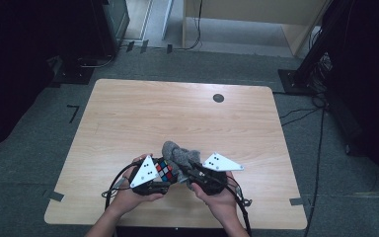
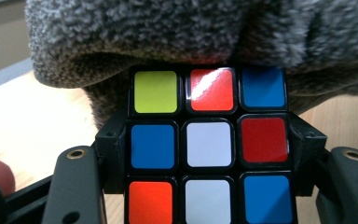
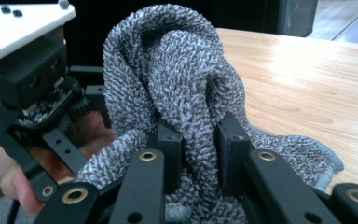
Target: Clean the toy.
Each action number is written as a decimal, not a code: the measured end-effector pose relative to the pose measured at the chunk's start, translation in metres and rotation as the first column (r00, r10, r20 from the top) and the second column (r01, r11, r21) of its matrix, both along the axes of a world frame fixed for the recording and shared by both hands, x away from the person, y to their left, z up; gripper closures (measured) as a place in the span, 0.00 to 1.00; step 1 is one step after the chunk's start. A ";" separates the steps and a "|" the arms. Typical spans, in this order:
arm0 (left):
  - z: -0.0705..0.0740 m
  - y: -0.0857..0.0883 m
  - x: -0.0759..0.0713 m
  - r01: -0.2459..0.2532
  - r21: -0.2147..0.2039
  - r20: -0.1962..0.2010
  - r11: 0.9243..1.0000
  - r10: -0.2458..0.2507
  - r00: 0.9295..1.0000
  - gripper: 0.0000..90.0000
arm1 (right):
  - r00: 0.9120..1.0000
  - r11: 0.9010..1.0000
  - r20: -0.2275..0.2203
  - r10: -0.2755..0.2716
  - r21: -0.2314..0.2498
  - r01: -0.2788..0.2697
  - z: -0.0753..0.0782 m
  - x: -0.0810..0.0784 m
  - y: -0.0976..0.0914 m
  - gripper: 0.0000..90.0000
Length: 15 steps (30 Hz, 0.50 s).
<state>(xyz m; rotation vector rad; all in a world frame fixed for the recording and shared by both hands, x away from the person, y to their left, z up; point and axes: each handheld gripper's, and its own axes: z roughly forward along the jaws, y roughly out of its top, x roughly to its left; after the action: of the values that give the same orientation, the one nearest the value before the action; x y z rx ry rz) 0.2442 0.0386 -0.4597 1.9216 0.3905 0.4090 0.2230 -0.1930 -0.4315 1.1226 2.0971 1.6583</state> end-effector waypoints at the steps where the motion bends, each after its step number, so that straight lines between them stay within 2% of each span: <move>1: 0.001 0.002 0.000 0.005 -0.009 0.004 1.000 -0.005 1.000 0.38 | 1.000 1.000 -0.011 -0.008 0.000 0.008 -0.001 0.001 -0.002 0.84; 4: 0.003 0.005 0.000 -0.003 -0.036 0.004 0.999 0.003 1.000 0.38 | 0.997 0.999 -0.049 -0.052 -0.019 0.051 -0.008 0.007 -0.009 0.84; 6: 0.003 0.006 0.001 -0.010 -0.031 0.002 0.999 0.010 1.000 0.38 | 0.996 0.998 -0.071 -0.059 -0.024 0.057 -0.010 0.009 -0.011 0.84; 8: 0.001 0.004 0.001 -0.018 -0.020 0.000 1.000 0.018 1.000 0.38 | 0.997 0.999 -0.061 -0.048 -0.029 0.046 -0.008 0.006 -0.009 0.84; 11: -0.002 -0.001 0.001 -0.024 -0.004 0.001 1.000 0.024 1.000 0.38 | 1.000 1.000 -0.013 -0.006 -0.002 0.006 0.000 -0.002 -0.001 0.84; 12: -0.001 -0.001 0.001 -0.025 -0.006 0.003 1.000 0.025 1.000 0.38 | 1.000 1.000 -0.002 -0.010 -0.017 0.010 0.003 -0.003 0.001 0.84; 15: 0.002 0.003 0.001 -0.025 -0.019 0.011 1.000 0.025 1.000 0.38 | 1.000 1.000 -0.017 -0.013 -0.008 0.013 0.001 0.001 -0.002 0.84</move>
<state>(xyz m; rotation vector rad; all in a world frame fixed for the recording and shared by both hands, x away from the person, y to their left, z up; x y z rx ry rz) 0.2449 0.0413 -0.4579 1.8966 0.4095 0.4309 0.2237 -0.1951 -0.4308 1.1493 2.0998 1.6395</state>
